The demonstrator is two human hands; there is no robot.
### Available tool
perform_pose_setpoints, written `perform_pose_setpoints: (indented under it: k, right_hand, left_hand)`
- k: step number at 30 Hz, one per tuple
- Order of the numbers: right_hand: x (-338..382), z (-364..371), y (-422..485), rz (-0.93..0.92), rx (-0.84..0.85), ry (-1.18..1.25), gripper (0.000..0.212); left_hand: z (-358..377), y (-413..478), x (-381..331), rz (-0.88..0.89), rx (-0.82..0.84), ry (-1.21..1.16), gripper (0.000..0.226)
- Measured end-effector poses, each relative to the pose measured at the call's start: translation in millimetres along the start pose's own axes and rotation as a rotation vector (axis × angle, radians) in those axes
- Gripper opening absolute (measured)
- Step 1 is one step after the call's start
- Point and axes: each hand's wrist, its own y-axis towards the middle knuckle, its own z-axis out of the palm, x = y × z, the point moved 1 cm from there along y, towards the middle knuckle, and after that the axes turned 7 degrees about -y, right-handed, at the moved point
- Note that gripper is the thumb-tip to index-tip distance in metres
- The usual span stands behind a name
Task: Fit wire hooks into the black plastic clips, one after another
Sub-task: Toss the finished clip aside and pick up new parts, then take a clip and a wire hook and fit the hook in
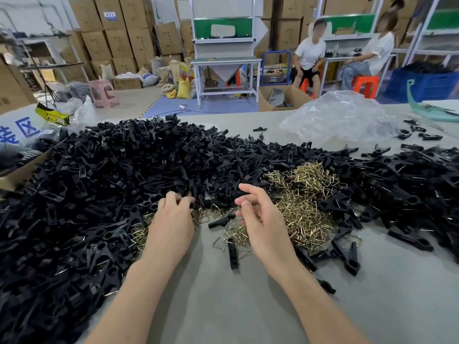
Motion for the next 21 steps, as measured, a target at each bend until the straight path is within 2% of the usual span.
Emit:
perform_pose_setpoints:
  k: [6, 11, 15, 18, 21]
  right_hand:
    - [-0.7, 0.1, -0.4, 0.001, -0.004, -0.004, 0.039]
    - [-0.7, 0.4, -0.8, -0.006, -0.001, -0.011, 0.037]
    - [0.0, 0.9, -0.5, -0.006, -0.004, -0.008, 0.036]
    - [0.5, 0.8, -1.0, -0.009, -0.008, -0.024, 0.037]
    - [2.7, 0.6, -2.0, -0.005, -0.007, -0.024, 0.039]
  left_hand:
    - [-5.4, 1.6, -0.6, 0.021, -0.034, -0.214, 0.032]
    - [-4.4, -0.5, -2.5, 0.05, 0.051, -0.225, 0.028]
    - [-4.1, -3.2, -3.8, 0.114, 0.106, -0.22, 0.016]
    - [-2.7, -3.4, -4.0, 0.107, 0.134, -0.233, 0.026]
    - [-8.7, -4.1, -7.0, 0.058, 0.035, -0.293, 0.035]
